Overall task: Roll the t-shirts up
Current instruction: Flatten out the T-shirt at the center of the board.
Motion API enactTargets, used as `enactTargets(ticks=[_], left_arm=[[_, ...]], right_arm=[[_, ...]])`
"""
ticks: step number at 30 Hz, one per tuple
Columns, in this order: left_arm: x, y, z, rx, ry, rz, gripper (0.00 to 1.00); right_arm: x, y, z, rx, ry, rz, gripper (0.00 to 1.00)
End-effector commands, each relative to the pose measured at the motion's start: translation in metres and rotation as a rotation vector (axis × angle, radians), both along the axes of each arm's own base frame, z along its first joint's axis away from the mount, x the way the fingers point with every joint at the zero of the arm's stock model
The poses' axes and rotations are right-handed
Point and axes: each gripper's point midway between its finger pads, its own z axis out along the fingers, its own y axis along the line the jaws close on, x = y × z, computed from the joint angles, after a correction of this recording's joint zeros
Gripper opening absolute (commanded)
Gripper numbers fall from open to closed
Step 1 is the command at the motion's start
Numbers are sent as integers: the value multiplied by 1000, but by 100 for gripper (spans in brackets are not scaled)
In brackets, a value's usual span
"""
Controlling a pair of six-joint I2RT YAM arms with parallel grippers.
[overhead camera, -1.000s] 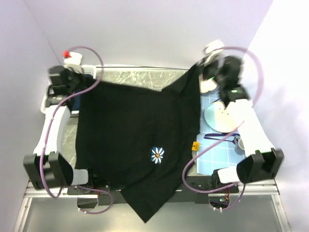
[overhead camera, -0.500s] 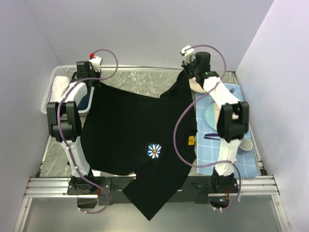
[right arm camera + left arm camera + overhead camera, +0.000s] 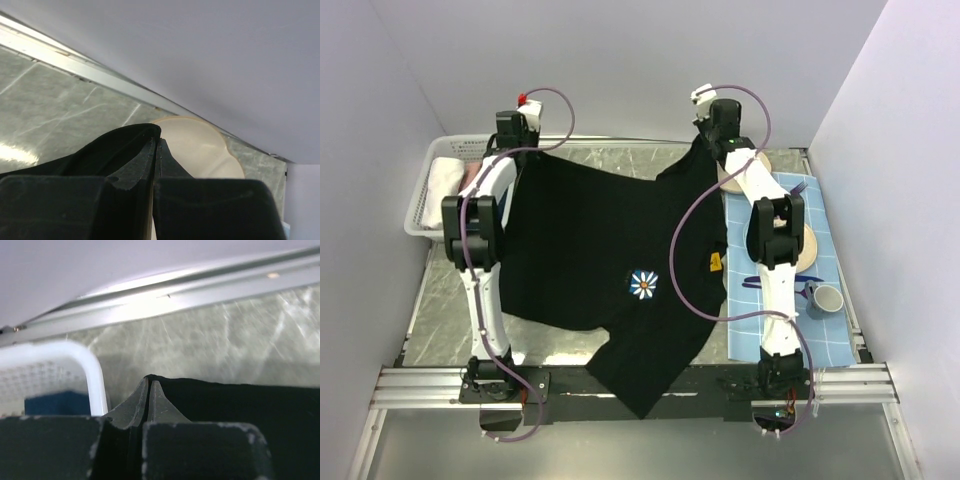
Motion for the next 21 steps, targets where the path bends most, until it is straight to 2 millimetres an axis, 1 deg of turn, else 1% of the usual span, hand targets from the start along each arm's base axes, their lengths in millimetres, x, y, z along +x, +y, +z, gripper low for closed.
enactTargets(ticks=[1, 2, 3, 4, 5, 6, 7, 8, 9, 10, 11, 12, 13, 14, 15, 16, 17, 18, 19, 20, 21], left_arm=[[37, 11, 28, 0, -134, 58, 1], [45, 16, 42, 10, -173, 83, 1], [49, 17, 45, 14, -188, 87, 1], [55, 17, 40, 16, -196, 89, 1], [60, 18, 49, 23, -225, 88, 1], [63, 11, 49, 26, -234, 77, 1], [65, 0, 48, 31, -241, 58, 1], [69, -1, 55, 42, -281, 53, 1], [71, -2, 56, 50, -292, 49, 1], [72, -7, 55, 55, -295, 36, 1], [73, -10, 56, 68, -305, 20, 1], [73, -12, 57, 71, -310, 16, 1], [73, -17, 58, 69, -313, 11, 1], [73, -20, 60, 62, -319, 3, 1], [73, -21, 65, 56, -327, 1, 1], [70, -26, 71, 41, -336, -2, 1], [68, -26, 77, 32, -345, -3, 1], [65, -28, 98, 21, -382, -1, 1], [61, -27, 94, 5, -371, 5, 1], [57, -29, 99, -3, -379, -5, 1], [52, -30, 119, -6, -412, -11, 1]], right_arm=[[24, -27, 60, -12, -203, -96, 0], [26, -29, 57, -14, -205, -105, 0], [28, -31, 58, -18, -214, -115, 0], [30, -33, 62, -17, -229, -124, 0], [35, -37, 62, -19, -247, -142, 0], [37, -42, 69, -14, -268, -155, 0], [39, -46, 71, -14, -278, -166, 0], [42, -49, 67, -17, -277, -177, 0], [43, -52, 71, -13, -287, -184, 0], [44, -53, 69, -14, -284, -182, 0], [43, -50, 71, -13, -285, -165, 0], [41, -51, 63, -23, -267, -158, 0], [38, -46, 62, -23, -261, -141, 0], [34, -42, 70, -20, -265, -124, 0], [29, -37, 57, -35, -229, -100, 0], [22, -30, 70, -39, -244, -86, 0], [17, -26, 71, -40, -237, -75, 0], [10, -21, 58, -38, -190, -46, 0], [4, -11, 59, -29, -177, -18, 0], [-3, -8, 77, -10, -197, -9, 0], [-11, -4, 65, -5, -153, 5, 0]])
